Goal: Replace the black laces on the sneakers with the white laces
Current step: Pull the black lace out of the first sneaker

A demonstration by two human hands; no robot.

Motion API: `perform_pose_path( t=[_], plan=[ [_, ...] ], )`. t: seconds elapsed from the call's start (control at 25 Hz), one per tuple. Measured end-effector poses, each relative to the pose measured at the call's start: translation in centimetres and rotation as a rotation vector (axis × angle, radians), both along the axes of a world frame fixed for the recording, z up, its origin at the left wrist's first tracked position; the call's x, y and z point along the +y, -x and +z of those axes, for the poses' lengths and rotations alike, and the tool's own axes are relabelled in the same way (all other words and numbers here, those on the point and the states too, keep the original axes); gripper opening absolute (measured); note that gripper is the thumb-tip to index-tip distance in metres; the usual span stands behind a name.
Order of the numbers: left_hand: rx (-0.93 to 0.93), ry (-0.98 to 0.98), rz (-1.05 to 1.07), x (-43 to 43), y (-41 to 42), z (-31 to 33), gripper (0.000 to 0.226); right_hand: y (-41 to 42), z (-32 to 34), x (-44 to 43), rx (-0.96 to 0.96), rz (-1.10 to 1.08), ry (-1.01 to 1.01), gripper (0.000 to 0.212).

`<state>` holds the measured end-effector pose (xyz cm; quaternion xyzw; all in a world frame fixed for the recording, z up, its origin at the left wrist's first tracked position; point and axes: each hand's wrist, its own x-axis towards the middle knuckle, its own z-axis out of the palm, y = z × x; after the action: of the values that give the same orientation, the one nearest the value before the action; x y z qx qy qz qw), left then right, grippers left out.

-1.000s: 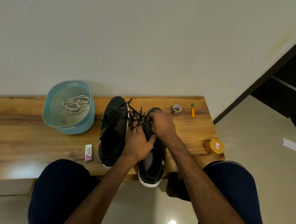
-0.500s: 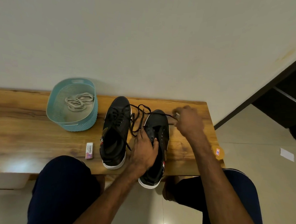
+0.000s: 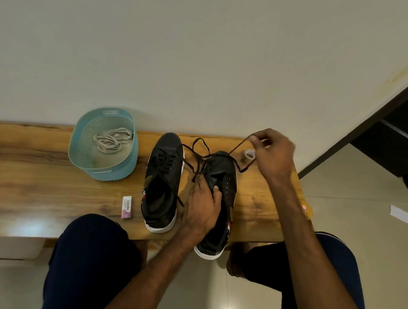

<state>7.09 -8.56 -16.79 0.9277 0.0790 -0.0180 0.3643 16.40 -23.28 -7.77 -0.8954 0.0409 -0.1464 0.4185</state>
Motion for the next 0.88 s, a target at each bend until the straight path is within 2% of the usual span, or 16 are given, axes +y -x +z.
perform_pose_path(
  t=[0.08, 0.16, 0.2, 0.28, 0.4, 0.52, 0.6, 0.68, 0.76, 0.88],
  plan=[
    [-0.002, 0.005, 0.006, 0.0, 0.0, -0.1, 0.058, -0.4, 0.3, -1.2, 0.124, 0.035, 0.251, 0.018],
    [-0.001, 0.008, 0.014, 0.0, 0.0, -0.3, 0.057, -0.2, -0.9, 0.1, 0.321, 0.202, 0.575, 0.039],
    [0.001, 0.014, 0.014, 0.0, 0.0, -0.4, 0.057, 0.2, -1.8, 1.4, 0.373, 0.313, 0.672, 0.047],
    [-0.003, 0.023, 0.008, -0.1, -0.1, -0.4, 0.056, 0.8, -3.3, 4.0, 0.392, 0.485, 0.773, 0.042],
    [-0.009, 0.030, 0.014, -0.1, 0.0, -0.2, 0.057, 1.4, -4.1, 5.5, 0.329, 0.466, 0.726, 0.020],
    [-0.028, 0.041, 0.013, 0.0, 0.0, -0.2, 0.057, 0.9, -3.0, 3.8, 0.114, 0.251, 0.681, 0.013],
    [-0.033, 0.032, 0.012, 0.0, -0.1, -0.1, 0.058, 0.3, -2.0, 2.2, -0.016, 0.084, 0.572, 0.014],
    [-0.032, 0.038, 0.014, 0.0, -0.2, -0.1, 0.058, 0.2, -1.9, 1.7, -0.002, 0.049, 0.474, 0.014],
    [-0.031, 0.050, 0.014, -0.1, -0.2, -0.3, 0.058, 0.3, -2.9, 2.4, 0.089, 0.149, 0.395, 0.012],
    [-0.030, 0.048, 0.017, -0.2, -0.3, -0.5, 0.057, 0.7, -3.5, 3.3, 0.230, 0.307, 0.363, 0.033]
  ],
)
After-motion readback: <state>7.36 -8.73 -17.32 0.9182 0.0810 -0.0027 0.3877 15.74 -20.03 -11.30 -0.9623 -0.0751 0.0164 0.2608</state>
